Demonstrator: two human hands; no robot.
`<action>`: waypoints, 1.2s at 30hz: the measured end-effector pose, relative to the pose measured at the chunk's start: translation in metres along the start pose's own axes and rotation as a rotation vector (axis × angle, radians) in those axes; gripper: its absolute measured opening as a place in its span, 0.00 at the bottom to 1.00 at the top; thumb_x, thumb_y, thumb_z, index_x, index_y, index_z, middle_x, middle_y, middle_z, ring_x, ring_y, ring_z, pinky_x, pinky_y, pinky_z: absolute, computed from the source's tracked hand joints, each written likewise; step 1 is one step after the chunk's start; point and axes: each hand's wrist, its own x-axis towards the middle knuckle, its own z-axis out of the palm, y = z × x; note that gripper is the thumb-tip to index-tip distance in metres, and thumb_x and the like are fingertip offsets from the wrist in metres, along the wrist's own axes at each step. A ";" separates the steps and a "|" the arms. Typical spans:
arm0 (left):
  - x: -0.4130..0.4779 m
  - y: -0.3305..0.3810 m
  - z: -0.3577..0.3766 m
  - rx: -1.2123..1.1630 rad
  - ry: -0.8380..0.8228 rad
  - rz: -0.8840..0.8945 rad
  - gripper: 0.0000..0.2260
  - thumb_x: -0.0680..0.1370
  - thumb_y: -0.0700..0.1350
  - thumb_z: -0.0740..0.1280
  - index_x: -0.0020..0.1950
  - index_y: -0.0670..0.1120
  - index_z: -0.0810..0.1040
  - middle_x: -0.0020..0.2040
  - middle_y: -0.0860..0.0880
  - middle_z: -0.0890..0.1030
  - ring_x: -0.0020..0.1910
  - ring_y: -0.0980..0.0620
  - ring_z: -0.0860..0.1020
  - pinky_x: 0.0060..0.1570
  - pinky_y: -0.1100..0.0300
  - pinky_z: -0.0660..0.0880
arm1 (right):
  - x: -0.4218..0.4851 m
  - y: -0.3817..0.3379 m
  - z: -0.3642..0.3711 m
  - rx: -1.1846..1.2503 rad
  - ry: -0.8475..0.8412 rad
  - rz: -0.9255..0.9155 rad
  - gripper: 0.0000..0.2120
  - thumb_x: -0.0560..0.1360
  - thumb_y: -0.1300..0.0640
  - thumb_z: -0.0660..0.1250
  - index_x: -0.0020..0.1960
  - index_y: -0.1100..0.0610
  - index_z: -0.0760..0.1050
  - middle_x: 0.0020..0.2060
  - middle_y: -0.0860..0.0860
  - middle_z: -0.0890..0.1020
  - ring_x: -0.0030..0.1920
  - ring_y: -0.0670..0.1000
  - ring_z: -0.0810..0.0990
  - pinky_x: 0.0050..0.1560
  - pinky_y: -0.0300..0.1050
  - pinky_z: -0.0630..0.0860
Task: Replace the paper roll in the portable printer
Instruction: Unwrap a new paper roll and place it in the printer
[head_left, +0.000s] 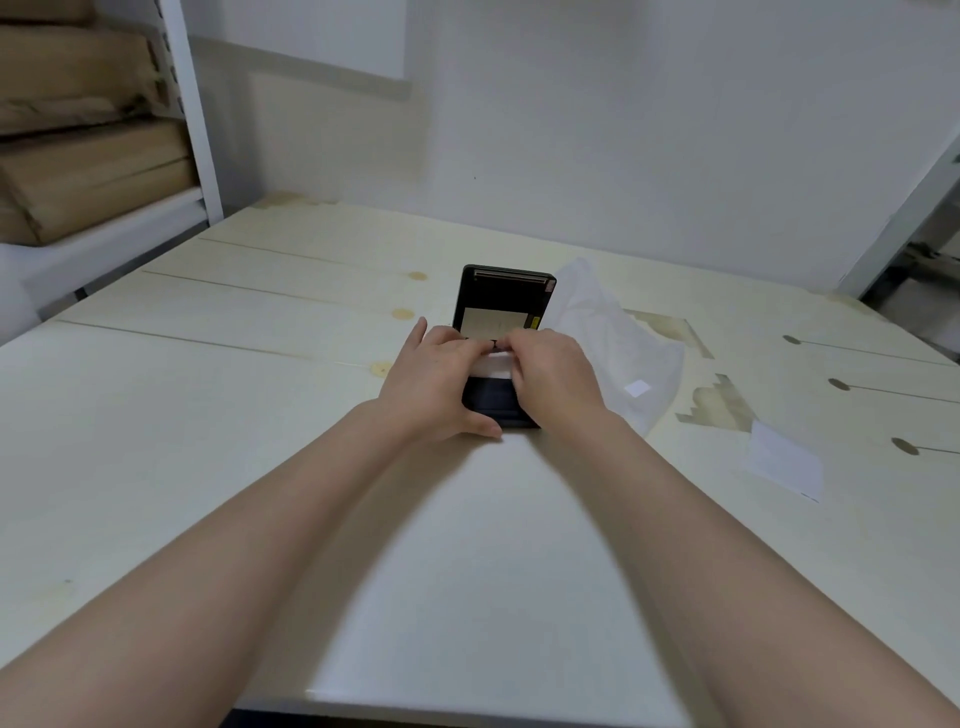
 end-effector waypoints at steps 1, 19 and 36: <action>0.000 0.000 0.000 -0.006 0.004 -0.004 0.44 0.63 0.64 0.76 0.74 0.52 0.66 0.66 0.51 0.77 0.73 0.49 0.63 0.77 0.48 0.45 | 0.000 -0.002 0.001 0.000 0.022 -0.001 0.15 0.77 0.63 0.59 0.59 0.56 0.79 0.51 0.54 0.83 0.53 0.58 0.78 0.50 0.46 0.69; -0.017 -0.004 0.025 -0.018 0.164 0.135 0.33 0.72 0.56 0.74 0.73 0.45 0.71 0.76 0.48 0.68 0.78 0.47 0.62 0.77 0.51 0.46 | -0.031 0.001 0.009 -0.009 0.322 -0.158 0.11 0.67 0.68 0.62 0.29 0.58 0.75 0.22 0.52 0.74 0.27 0.53 0.63 0.34 0.40 0.60; -0.023 -0.002 0.033 0.121 0.330 0.204 0.19 0.65 0.52 0.80 0.50 0.44 0.84 0.53 0.54 0.85 0.56 0.41 0.79 0.68 0.46 0.65 | -0.061 0.005 0.016 -0.096 0.289 -0.189 0.09 0.66 0.71 0.68 0.34 0.59 0.77 0.25 0.51 0.78 0.32 0.57 0.79 0.49 0.48 0.72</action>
